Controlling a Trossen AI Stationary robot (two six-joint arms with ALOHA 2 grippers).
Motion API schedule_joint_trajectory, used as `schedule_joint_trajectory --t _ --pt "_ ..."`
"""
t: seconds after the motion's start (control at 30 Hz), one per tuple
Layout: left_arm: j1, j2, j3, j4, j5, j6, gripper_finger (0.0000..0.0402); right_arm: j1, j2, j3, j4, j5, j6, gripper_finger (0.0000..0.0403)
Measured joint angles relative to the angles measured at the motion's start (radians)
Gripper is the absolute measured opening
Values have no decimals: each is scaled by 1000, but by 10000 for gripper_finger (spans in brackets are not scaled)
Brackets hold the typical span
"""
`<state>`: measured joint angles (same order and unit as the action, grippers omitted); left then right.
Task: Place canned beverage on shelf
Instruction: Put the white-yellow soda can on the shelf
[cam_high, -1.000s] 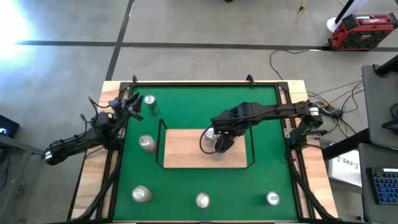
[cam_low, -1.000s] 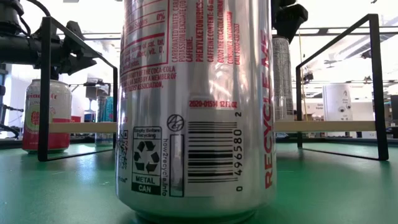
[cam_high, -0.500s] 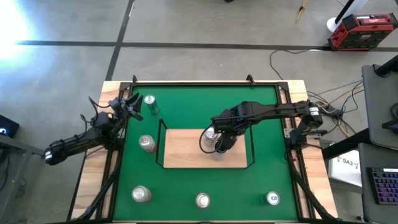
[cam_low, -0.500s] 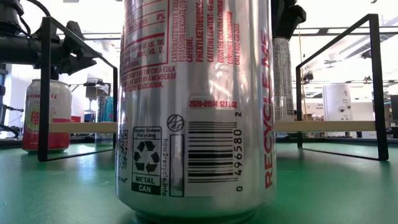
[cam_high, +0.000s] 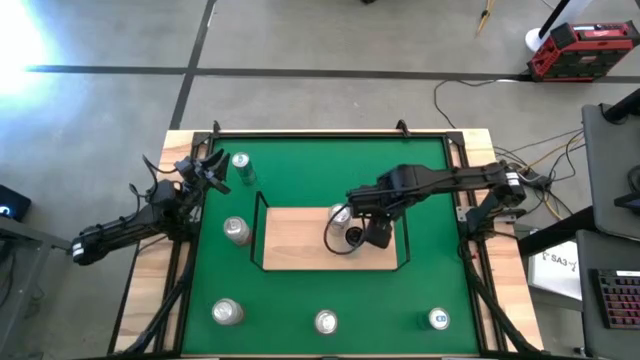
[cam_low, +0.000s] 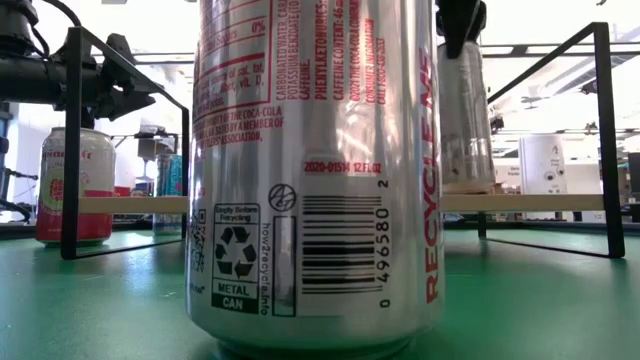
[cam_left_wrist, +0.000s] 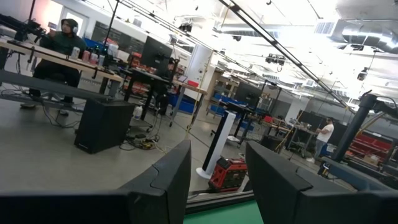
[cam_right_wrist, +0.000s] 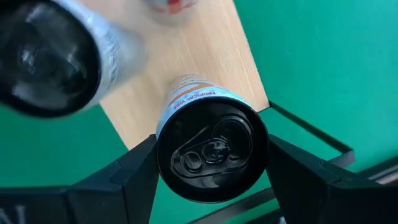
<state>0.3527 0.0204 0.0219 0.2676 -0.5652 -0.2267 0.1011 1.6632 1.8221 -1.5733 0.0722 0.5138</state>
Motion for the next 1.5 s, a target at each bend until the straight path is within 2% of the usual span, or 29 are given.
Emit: schedule_joint_trajectory --t 0.6,0.93,1.07,1.5 --pt "0 0 0 0 0 0 137 118 -9 0 2 -28 -370 241" --pt "0 0 0 0 0 0 137 157 -10 0 3 -19 -507 241" --pt "0 0 0 0 0 0 137 163 -3 0 5 -20 -516 241" --pt "0 0 0 0 0 0 137 158 -2 0 3 157 -741 241"
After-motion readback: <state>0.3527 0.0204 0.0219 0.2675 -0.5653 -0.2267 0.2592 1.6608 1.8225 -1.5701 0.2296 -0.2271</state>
